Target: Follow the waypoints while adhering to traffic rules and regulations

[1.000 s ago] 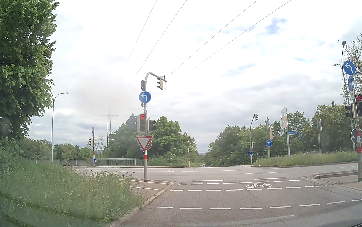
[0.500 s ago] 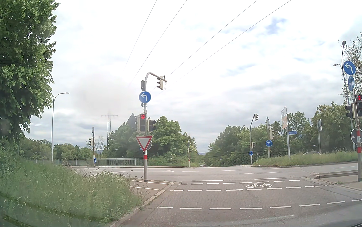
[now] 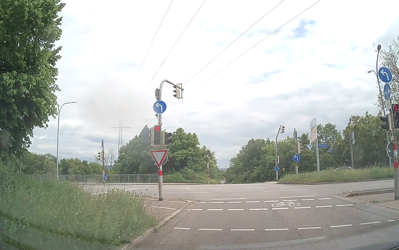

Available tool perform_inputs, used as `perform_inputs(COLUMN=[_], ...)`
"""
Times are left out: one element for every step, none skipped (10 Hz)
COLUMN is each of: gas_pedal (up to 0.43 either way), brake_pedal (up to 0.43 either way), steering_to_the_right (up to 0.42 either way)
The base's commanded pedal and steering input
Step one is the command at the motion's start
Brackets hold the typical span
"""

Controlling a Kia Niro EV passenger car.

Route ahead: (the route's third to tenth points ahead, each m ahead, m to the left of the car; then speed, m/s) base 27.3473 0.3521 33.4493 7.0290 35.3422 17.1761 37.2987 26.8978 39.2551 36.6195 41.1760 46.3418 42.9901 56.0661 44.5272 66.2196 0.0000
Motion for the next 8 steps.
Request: perform_inputs(gas_pedal=[0.0, 0.0, 0.0, 0.0, 0.0, 0.0, 0.0, 0.0], brake_pedal=[0.244, 0.244, 0.25, 0.244, 0.244, 0.244, 0.25, 0.25], steering_to_the_right=[-0.007, -0.007, -0.007, -0.007, -0.007, -0.007, -0.007, -0.007])
